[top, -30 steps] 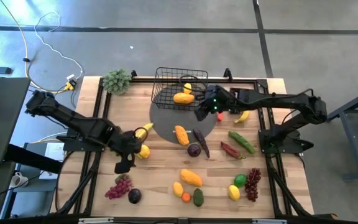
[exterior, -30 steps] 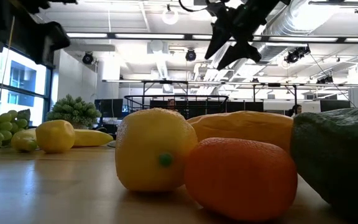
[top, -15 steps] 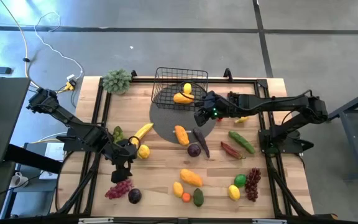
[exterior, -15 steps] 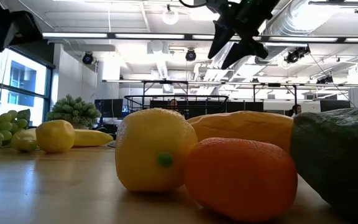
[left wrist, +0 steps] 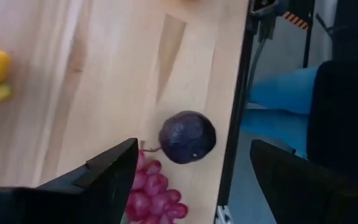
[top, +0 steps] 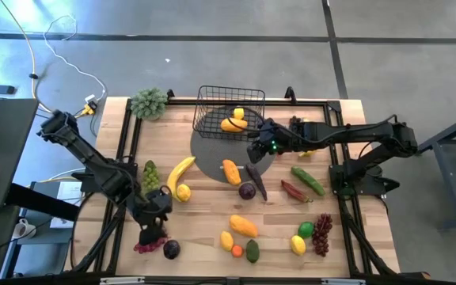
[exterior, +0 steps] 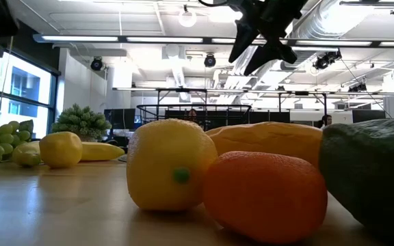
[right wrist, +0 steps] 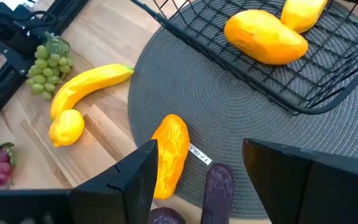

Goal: Build produce basket
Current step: Put the plum into the black wire basket

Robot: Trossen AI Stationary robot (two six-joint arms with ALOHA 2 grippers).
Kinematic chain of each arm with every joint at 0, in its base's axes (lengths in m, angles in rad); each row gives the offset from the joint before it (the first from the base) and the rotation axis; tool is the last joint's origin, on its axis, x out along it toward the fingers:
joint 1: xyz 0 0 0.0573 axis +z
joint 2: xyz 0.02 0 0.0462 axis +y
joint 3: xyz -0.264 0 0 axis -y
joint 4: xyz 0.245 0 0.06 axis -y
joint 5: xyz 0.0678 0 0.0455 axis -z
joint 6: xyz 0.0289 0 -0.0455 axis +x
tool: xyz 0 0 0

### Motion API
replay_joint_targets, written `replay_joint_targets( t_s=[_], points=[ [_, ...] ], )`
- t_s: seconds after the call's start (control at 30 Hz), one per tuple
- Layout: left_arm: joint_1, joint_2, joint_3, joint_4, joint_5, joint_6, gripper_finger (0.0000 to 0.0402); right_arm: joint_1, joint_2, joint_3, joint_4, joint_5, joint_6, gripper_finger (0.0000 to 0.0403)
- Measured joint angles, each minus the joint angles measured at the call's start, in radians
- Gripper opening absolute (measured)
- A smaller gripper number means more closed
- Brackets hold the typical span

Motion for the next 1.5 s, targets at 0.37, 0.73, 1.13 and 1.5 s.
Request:
replay_joint_targets(
  t_s=[0.37, 0.73, 1.13, 1.5],
  points=[
    [-0.106, 0.143, 0.0, 0.084, 0.008, 0.232, 0.03, 0.0, 0.0, 0.0, -0.008, -0.037, -0.003, 0.0215],
    [-0.123, 0.256, 0.0, 0.22, -0.003, 0.453, 0.03, 0.0, 0.0, 0.0, -0.021, -0.05, -0.002, 0.0215],
    [-0.107, 0.326, 0.0, 0.222, 0.005, 0.606, 0.03, 0.0, 0.0, 0.0, -0.028, -0.05, -0.001, 0.0215],
    [-0.079, 0.341, 0.0, 0.223, 0.031, 0.68, 0.03, 0.0, 0.0, 0.0, -0.028, -0.049, -0.001, 0.0215]
  ],
)
